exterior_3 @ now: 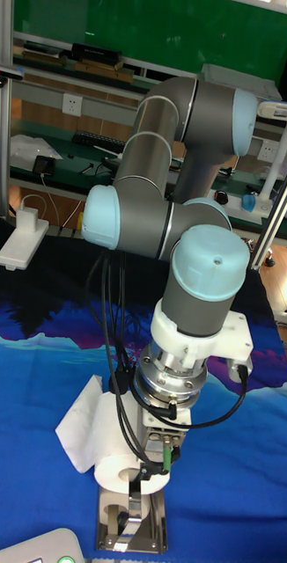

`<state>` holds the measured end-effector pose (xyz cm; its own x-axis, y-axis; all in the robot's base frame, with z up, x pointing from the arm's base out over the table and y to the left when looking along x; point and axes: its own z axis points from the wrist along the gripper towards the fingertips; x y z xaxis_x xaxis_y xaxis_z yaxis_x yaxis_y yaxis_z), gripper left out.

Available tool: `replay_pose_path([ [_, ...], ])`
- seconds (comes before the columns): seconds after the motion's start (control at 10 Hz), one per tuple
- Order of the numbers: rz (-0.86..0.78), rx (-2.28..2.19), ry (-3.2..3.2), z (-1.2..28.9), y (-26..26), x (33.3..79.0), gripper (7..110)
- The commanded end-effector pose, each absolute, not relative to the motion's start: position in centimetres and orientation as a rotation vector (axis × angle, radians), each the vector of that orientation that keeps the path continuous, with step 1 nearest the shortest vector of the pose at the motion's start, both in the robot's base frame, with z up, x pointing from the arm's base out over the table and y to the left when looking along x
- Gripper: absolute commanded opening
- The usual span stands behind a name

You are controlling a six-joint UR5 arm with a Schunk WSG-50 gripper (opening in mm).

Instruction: Put the toilet paper on its holder

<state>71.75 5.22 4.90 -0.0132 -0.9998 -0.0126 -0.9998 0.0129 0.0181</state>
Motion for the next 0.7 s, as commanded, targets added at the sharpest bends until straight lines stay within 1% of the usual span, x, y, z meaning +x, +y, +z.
replay_pose_path([
  [0.0,-0.044,2.177,-2.267,4.8,5.3,72.1,7],
  [0.6,-0.06,2.106,-2.311,3.6,5.2,73.3,7],
])
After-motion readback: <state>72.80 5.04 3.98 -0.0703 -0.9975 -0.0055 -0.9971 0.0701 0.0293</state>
